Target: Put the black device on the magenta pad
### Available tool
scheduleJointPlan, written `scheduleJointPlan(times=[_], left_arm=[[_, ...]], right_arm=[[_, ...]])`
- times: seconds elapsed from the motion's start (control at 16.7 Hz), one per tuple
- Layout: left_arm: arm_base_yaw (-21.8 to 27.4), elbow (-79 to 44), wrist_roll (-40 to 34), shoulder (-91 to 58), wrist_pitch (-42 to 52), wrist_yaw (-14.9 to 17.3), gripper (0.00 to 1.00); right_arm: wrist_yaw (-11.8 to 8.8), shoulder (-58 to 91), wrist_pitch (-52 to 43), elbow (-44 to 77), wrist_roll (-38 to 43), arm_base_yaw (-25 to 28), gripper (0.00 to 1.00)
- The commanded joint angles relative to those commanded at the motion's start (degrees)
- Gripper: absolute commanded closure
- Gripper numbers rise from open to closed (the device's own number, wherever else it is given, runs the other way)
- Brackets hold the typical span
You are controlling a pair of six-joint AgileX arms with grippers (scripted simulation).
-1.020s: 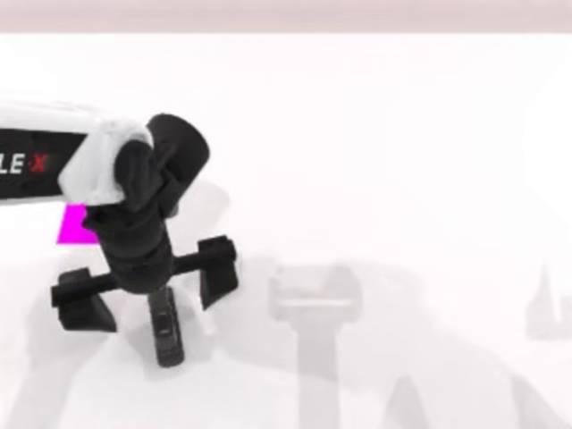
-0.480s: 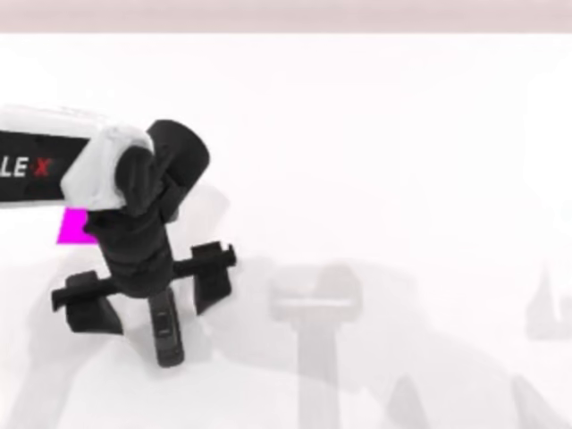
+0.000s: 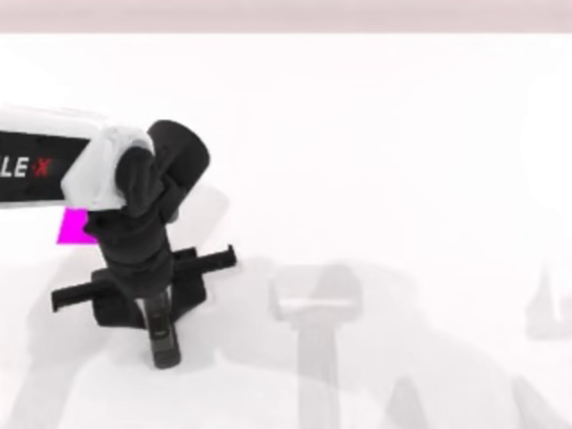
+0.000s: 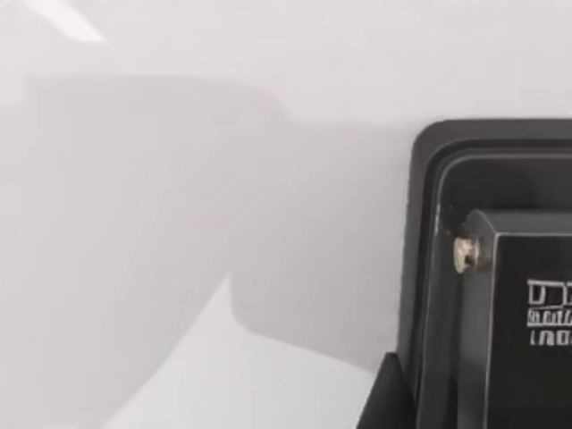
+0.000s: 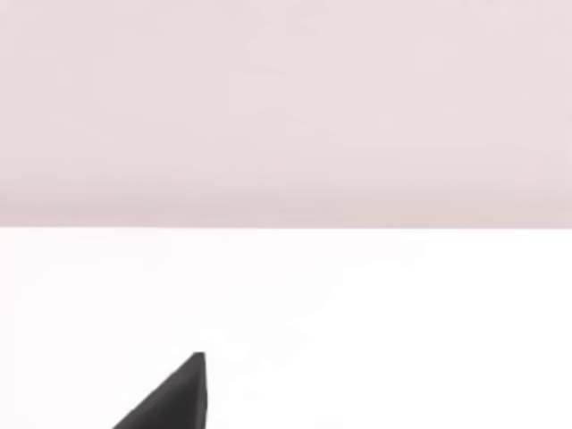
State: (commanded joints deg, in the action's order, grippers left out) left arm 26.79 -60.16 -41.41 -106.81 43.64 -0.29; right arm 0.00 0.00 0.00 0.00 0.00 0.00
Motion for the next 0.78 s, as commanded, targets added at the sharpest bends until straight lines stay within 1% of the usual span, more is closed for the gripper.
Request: scheduleJointPlan(times=[0.06, 0.12, 0.66, 0.78], left_arm=[[0.0, 0.0, 0.0, 0.0, 0.0, 0.0, 0.98], [0.0, 0.0, 0.0, 0.0, 0.0, 0.0, 1.00], [0.0, -0.2, 0.0, 0.1, 0.2, 0.0, 1.00], [0.0, -1.9, -0.1, 0.7, 2.3, 0.0, 1.00]], right_arm=[[0.0, 0.0, 0.0, 0.0, 0.0, 0.0, 0.00], [0.0, 0.0, 0.0, 0.0, 0.0, 0.0, 0.00], [0.0, 0.0, 0.0, 0.0, 0.0, 0.0, 0.00], [0.0, 0.0, 0.0, 0.0, 0.0, 0.0, 0.00]])
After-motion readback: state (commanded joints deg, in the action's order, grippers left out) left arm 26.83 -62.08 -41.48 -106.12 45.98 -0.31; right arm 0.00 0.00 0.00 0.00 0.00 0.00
